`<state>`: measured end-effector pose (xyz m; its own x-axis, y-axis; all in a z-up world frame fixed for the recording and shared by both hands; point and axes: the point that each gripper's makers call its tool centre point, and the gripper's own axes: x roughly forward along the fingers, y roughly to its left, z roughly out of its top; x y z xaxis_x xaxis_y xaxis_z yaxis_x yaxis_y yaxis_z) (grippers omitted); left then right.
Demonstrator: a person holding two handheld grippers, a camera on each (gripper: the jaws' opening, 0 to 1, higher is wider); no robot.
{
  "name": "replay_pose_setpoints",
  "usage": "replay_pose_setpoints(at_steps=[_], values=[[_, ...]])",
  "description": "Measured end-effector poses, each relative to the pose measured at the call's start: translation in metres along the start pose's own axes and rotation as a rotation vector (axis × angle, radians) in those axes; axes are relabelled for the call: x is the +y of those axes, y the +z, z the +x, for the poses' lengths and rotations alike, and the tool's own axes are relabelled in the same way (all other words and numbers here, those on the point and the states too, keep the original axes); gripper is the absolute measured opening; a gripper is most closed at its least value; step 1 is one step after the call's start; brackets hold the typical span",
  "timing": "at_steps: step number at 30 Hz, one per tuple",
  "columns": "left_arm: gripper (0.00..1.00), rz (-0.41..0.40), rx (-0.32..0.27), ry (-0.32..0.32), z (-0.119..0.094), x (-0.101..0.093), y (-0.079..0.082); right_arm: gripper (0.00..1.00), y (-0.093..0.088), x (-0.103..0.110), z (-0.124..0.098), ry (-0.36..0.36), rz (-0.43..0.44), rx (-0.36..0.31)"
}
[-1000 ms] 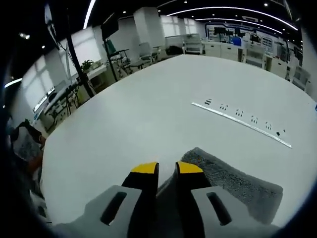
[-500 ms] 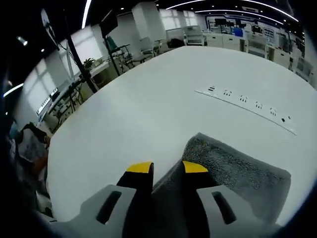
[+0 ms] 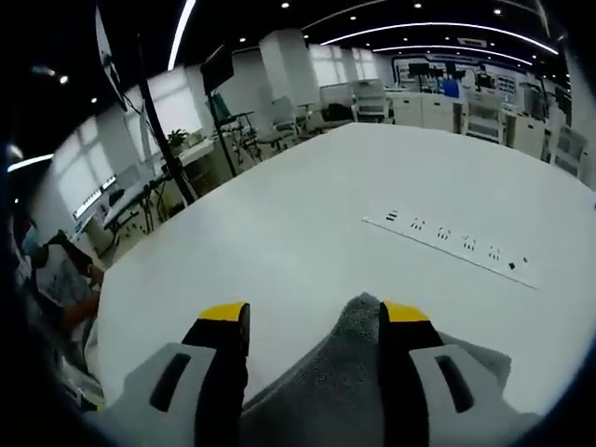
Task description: Fold the towel on the table until its edges align and the towel forms a compact rectangular stack.
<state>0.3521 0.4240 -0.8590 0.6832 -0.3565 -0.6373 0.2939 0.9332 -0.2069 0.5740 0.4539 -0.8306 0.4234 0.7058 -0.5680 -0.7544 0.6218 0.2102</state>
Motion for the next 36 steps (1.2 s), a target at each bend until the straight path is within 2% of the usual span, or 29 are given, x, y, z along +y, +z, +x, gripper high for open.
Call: replay_pose_setpoints(at_steps=[8, 13, 20, 23, 25, 32, 36], values=[[0.27, 0.04, -0.019, 0.01, -0.007, -0.001, 0.014, 0.66, -0.005, 0.001, -0.023, -0.001, 0.016, -0.027], [0.28, 0.054, -0.031, 0.008, -0.008, 0.002, 0.021, 0.64, -0.001, -0.014, -0.039, -0.038, -0.001, -0.054], [0.29, 0.072, -0.031, 0.016, -0.006, 0.013, 0.028, 0.63, 0.005, -0.025, -0.061, -0.045, 0.005, -0.084], [0.29, 0.072, -0.044, 0.014, -0.007, 0.014, 0.035, 0.58, 0.011, -0.027, -0.075, -0.06, -0.065, -0.108], [0.29, 0.083, -0.055, 0.01, -0.007, 0.014, 0.039, 0.59, 0.01, -0.028, -0.08, -0.054, -0.051, -0.105], [0.29, 0.111, -0.057, 0.005, -0.01, 0.013, 0.048, 0.58, 0.008, -0.032, -0.105, -0.065, -0.121, -0.104], [0.29, 0.129, -0.058, 0.011, -0.011, 0.015, 0.056, 0.57, 0.008, -0.032, -0.122, -0.083, -0.128, -0.12]])
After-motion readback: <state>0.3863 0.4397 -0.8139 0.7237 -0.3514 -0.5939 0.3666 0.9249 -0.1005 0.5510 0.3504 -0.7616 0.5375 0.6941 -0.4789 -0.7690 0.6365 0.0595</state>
